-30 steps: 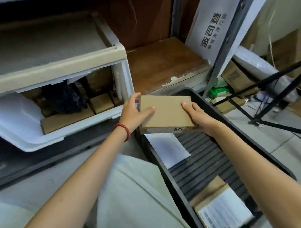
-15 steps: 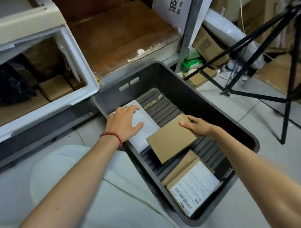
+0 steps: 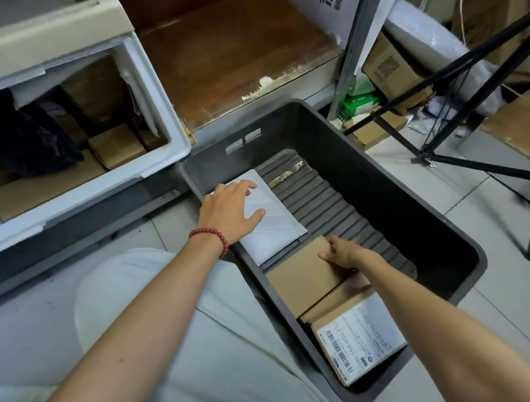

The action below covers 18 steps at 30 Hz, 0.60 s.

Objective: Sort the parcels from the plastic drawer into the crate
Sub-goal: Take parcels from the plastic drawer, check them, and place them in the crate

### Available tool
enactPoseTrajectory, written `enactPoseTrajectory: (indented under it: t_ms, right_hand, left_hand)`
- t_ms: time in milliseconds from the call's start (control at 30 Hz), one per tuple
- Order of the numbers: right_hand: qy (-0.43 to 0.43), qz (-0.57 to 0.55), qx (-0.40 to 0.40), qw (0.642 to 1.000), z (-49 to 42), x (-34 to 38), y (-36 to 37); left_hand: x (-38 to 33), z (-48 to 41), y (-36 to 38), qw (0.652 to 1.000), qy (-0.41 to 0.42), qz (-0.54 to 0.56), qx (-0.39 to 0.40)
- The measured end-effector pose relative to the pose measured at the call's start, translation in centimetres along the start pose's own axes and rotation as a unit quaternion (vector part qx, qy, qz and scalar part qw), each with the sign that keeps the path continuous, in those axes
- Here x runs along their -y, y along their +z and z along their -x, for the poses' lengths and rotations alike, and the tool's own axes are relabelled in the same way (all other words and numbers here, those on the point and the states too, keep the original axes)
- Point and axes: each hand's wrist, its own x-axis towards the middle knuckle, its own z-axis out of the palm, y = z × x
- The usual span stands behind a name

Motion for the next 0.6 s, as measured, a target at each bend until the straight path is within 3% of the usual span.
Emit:
enactPoseTrajectory:
  t_ms: [200, 300, 367, 600]
  right_hand:
    - [-0.004, 0.027, -0.036, 0.999, 0.7, 0.0, 0.1]
    - [0.021, 0.107, -0.054, 0.993, 1.4, 0.7, 0.0]
    - [0.020, 0.148, -0.110, 0.983, 1.9, 2.0, 0.1]
    - [-0.074, 0.095, -0.217, 0.969, 3.2, 10.6, -2.5]
  left_hand:
    - [0.4, 0.1, -0.2, 0.999, -0.011, -0.030, -0.019]
    - [1.1, 0.2, -0.6, 0.997, -0.026, -0.058, -0.036]
    - [1.7, 0.5, -1.1, 0.996, -0.037, -0.072, -0.039]
    - [4.1, 1.4, -5.0, 0.993, -0.094, -0.054, -0.054]
